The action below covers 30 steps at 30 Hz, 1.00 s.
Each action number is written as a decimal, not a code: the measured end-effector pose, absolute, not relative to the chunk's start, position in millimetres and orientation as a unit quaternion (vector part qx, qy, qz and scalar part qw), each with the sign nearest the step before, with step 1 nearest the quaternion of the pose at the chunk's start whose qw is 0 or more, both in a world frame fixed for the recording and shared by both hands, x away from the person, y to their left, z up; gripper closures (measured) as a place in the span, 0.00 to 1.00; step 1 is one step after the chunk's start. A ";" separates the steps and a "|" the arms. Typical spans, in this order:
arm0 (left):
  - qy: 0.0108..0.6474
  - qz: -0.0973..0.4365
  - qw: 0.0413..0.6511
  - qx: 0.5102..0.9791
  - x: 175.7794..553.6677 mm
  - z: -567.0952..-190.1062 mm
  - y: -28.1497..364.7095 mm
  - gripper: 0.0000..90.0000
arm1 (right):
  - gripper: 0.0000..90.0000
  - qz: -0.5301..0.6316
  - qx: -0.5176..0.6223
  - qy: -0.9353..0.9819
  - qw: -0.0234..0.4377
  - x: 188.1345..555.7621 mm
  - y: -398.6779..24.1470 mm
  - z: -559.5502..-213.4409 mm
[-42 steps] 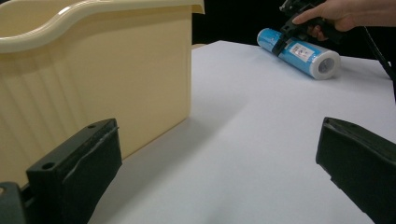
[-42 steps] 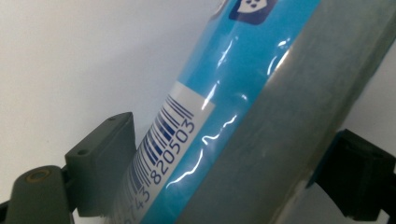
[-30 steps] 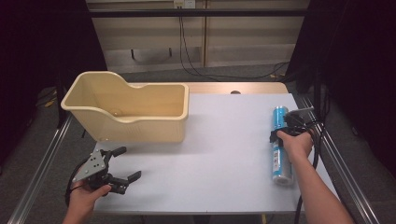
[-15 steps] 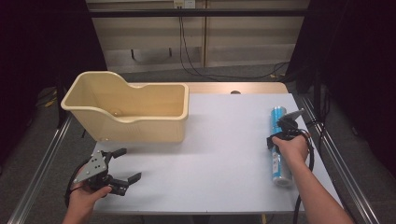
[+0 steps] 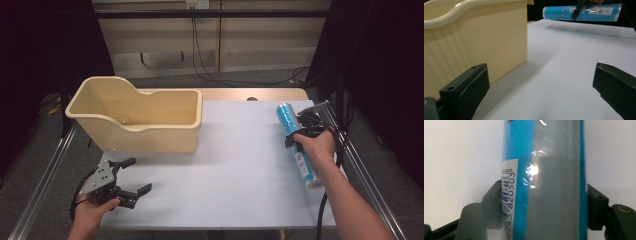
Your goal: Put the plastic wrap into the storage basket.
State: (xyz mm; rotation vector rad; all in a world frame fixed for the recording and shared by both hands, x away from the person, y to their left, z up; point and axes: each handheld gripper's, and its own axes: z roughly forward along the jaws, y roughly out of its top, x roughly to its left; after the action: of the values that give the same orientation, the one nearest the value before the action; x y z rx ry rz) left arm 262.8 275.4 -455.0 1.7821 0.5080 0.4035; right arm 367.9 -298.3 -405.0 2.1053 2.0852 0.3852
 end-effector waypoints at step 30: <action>0.216 0.173 0.585 0.762 262.2 -454.0 276.2 0.01 | 0.36 0.185 0.592 0.780 0.084 387.9 -244.7 -322.5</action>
State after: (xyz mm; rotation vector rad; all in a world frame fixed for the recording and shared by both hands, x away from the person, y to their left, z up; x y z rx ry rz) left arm 262.2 276.2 -454.0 1.7787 0.5046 0.4041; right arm 387.9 -244.7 -322.5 1.7680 2.3268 0.5529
